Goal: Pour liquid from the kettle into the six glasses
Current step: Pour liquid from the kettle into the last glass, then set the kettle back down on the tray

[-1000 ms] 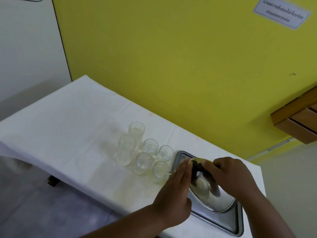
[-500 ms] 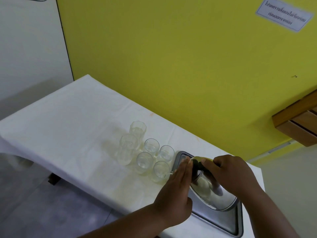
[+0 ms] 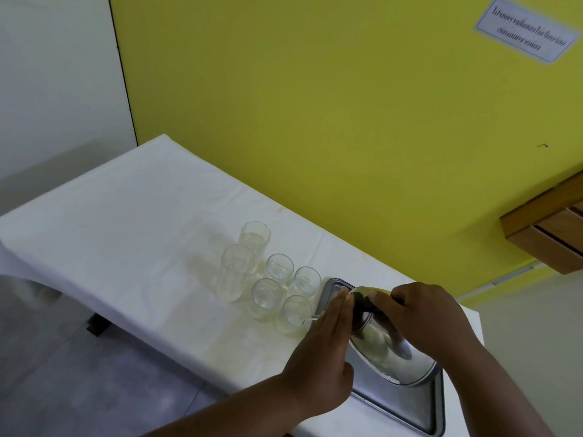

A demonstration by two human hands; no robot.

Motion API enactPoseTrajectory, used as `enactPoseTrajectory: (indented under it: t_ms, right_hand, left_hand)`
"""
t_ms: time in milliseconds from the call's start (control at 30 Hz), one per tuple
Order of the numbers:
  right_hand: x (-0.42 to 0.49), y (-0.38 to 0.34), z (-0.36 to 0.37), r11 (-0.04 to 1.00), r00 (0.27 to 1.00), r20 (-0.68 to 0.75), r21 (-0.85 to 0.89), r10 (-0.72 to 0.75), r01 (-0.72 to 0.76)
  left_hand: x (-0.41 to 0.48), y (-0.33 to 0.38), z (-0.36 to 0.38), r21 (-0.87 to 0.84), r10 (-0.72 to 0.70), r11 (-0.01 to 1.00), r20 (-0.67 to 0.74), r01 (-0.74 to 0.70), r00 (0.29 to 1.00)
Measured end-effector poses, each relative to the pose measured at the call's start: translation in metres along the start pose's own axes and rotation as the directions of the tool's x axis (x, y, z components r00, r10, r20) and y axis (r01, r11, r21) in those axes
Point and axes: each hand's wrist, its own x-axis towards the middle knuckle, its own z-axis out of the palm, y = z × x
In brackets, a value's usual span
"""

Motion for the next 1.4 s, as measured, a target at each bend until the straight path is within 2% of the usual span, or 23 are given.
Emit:
enactPoseTrajectory:
  t_ms: [633, 800, 900, 1100, 1233, 1333, 1400]
  right_hand:
    - [-0.001, -0.003, -0.002, 1.000, 1.000, -0.010, -0.001, -0.006, 0.006]
    - [-0.008, 0.007, 0.005, 0.992, 0.998, -0.015, 0.109, 0.063, -0.061]
    - [-0.015, 0.021, 0.017, 0.959, 0.994, -0.014, 0.264, 0.110, -0.103]
    - [-0.041, 0.041, 0.048, 0.799, 0.971, 0.069, 0.558, 0.227, -0.226]
    - [-0.060, 0.054, 0.069, 0.536, 0.930, 0.143, 0.783, 0.339, -0.316]
    - [-0.071, 0.064, 0.085, 0.335, 0.882, 0.201, 0.871, 0.427, -0.360]
    - [-0.075, 0.071, 0.092, 0.244, 0.857, 0.223, 0.898, 0.465, -0.366]
  left_hand:
    - [0.000, -0.001, -0.001, -0.010, 0.016, 1.000, -0.015, -0.016, 1.000]
    - [0.000, 0.000, -0.001, 0.029, 0.050, 0.998, 0.000, -0.050, 0.999]
    - [0.002, 0.000, 0.001, 0.083, 0.065, 0.994, 0.037, -0.068, 0.997]
    - [-0.001, -0.003, 0.011, 0.212, 0.102, 0.968, 0.141, -0.131, 0.985]
    - [0.003, 0.003, 0.014, 0.262, 0.135, 0.945, 0.236, -0.197, 0.962]
    - [0.008, 0.008, 0.019, 0.286, 0.162, 0.927, 0.285, -0.244, 0.945]
    - [0.014, 0.013, 0.022, 0.305, 0.163, 0.915, 0.316, -0.263, 0.935]
